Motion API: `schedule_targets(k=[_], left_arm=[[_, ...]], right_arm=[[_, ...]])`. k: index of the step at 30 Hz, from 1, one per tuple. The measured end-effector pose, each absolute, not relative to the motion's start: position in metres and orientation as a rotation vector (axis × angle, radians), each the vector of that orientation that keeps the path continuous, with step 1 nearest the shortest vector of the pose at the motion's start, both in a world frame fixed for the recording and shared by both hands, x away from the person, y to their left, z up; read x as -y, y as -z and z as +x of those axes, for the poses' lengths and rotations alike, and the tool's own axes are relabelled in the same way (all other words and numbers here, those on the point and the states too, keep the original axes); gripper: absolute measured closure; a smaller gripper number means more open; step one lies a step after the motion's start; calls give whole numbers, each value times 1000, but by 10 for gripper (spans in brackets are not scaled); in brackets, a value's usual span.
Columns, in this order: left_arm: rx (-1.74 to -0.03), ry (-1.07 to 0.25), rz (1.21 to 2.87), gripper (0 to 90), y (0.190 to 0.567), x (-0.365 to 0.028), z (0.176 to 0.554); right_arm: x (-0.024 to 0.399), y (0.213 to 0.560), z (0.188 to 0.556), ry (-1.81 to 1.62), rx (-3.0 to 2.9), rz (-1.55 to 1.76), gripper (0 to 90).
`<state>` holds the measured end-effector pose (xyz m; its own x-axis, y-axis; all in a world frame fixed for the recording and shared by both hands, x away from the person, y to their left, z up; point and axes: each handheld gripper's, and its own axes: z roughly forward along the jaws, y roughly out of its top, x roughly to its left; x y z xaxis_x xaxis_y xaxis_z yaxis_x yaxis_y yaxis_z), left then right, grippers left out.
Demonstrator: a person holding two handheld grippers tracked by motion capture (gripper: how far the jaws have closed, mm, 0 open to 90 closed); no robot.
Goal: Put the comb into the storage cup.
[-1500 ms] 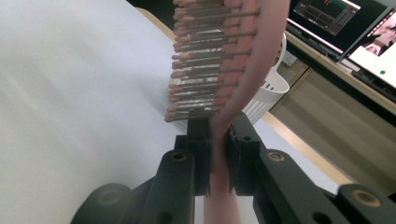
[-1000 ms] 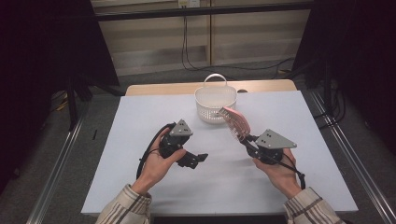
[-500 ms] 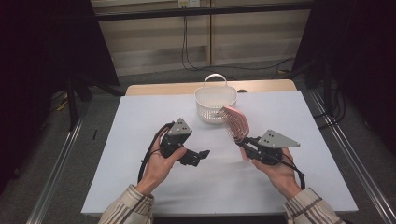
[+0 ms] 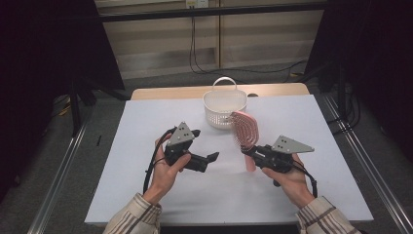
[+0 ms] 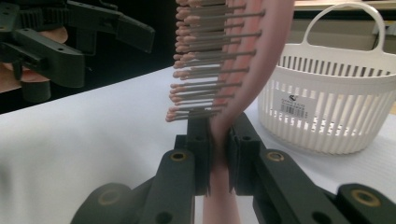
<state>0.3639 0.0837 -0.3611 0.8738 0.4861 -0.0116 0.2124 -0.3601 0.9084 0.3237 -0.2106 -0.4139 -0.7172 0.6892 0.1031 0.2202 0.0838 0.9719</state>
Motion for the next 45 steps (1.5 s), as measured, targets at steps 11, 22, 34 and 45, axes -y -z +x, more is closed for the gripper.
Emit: schedule_targets(k=[11,22,34,45], left_arm=[[-441,-303,1833,89,360,-78,366],[-335,-210,1816,59,354,-72,359],[-266,-238,1760,40,349,-66,359],[-220,-231,1745,43,341,-45,371]], right_arm=[[208,415,323,-1702,-2017,870,815],[205,414,322,-1796,-2031,786,815],[199,414,322,-1861,-2063,731,815],[198,414,323,-1899,-2072,717,815]])
